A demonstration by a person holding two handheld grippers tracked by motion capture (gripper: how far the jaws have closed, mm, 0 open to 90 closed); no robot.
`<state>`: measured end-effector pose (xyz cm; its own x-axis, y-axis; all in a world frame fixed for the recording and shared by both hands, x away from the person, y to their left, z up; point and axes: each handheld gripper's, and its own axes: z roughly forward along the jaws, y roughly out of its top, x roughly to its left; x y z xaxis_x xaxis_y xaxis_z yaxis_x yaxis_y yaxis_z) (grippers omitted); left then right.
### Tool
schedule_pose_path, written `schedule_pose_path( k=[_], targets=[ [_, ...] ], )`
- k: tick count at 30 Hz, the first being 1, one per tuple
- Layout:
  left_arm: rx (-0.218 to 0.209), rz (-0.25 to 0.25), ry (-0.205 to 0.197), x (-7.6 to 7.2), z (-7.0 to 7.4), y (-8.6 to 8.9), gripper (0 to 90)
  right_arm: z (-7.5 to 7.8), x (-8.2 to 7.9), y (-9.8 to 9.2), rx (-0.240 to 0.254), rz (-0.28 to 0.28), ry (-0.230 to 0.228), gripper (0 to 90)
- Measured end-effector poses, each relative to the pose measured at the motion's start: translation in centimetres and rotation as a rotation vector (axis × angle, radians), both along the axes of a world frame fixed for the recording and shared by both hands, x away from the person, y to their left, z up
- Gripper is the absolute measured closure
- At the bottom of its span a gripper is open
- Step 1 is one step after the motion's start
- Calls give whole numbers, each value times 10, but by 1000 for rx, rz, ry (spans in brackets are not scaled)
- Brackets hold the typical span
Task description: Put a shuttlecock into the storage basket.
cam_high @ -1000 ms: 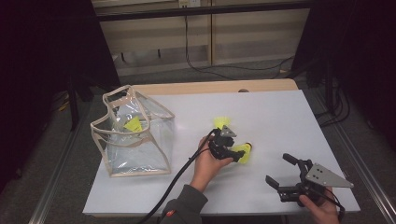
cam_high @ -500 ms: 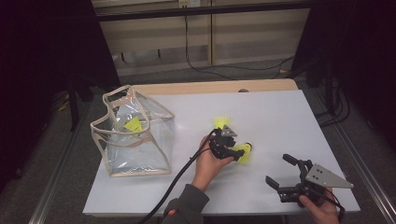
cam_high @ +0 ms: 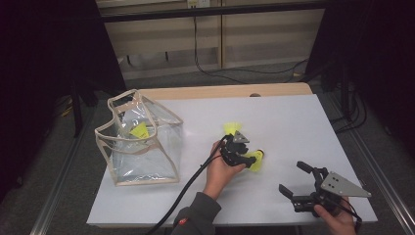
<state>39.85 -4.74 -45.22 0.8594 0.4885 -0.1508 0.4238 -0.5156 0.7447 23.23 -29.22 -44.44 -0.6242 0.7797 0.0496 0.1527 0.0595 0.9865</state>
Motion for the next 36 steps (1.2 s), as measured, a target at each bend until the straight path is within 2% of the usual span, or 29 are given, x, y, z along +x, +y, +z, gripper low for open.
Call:
schedule_pose_path(
  k=[20,36],
  targets=[
    [3,-4,-2,3,-4,-3,602,0,0,0,2,0,3,28],
    [-36,-10,8,2,-5,-4,750,0,0,-1,2,-1,3,28]
  ],
)
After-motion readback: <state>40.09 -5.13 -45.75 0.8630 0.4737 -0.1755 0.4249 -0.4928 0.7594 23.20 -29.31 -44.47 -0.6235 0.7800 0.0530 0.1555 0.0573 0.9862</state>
